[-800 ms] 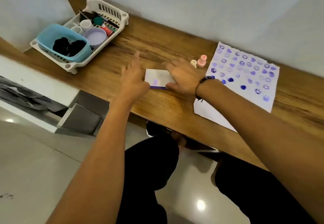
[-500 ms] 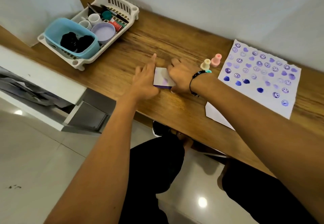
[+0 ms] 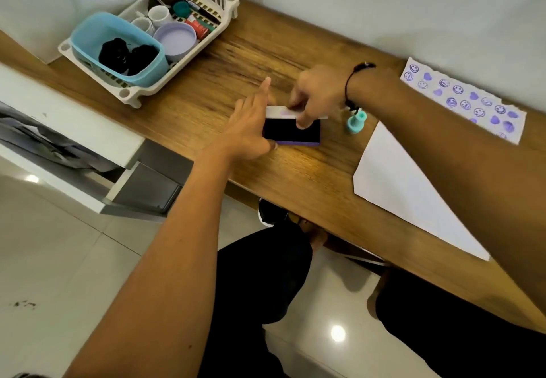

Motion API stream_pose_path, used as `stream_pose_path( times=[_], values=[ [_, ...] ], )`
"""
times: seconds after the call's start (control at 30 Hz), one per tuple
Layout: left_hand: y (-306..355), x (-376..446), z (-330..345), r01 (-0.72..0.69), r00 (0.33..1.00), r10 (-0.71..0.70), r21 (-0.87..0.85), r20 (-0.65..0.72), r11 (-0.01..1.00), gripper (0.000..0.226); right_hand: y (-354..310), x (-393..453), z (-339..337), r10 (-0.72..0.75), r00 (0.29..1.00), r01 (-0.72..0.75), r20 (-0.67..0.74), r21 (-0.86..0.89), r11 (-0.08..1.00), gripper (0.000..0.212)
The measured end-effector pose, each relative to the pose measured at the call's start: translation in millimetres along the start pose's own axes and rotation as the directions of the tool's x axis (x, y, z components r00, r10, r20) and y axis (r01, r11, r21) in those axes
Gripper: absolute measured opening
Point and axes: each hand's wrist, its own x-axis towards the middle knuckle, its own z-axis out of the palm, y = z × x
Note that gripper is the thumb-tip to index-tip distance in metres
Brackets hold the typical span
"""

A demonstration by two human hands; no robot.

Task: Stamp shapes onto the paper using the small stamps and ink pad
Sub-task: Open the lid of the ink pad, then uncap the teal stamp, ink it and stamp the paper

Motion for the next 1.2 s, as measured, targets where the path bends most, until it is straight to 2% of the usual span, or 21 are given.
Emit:
stream_pose_path(
  times=[0.1,0.23,0.43,0.6,0.8,1.03,1.2],
  values=[
    [0,1,-3,0.022,1.0,-0.022,-0.077,-0.008,0.997,0.118,7,4,-17,0.005,1.0,-0.008,0.028,0.11,0.994,0.022],
    [0,1,-7,0.035,0.999,-0.038,-0.122,-0.016,0.992,0.125,19,16,-31,0.049,0.998,-0.038,-0.039,0.256,0.966,0.022],
    [0,4,-12,0.063,0.995,-0.071,-0.104,-0.073,0.993,0.116,29,37,-29,0.106,0.986,-0.059,-0.127,0.327,0.943,0.025],
    [10,5,-16,0.035,0.985,-0.049,-0.087,-0.168,0.996,0.1,33,48,-24,0.141,0.973,-0.093,-0.181,0.249,0.964,0.025],
    [23,7,-13,-0.01,0.972,0.0,-0.044,-0.234,0.999,0.089,35,49,-19,0.116,0.965,-0.072,-0.236,0.185,0.98,0.024],
    [45,9,-2,-0.072,0.96,0.079,0.036,-0.27,0.997,0.068,45,-23,-22,0.148,0.874,-0.058,-0.463,0.204,0.977,0.021],
    [67,9,12,-0.179,0.941,0.178,0.022,-0.286,0.984,0.054,50,-62,31,0.175,0.9,-0.149,-0.399,0.095,0.984,0.025]
  ],
)
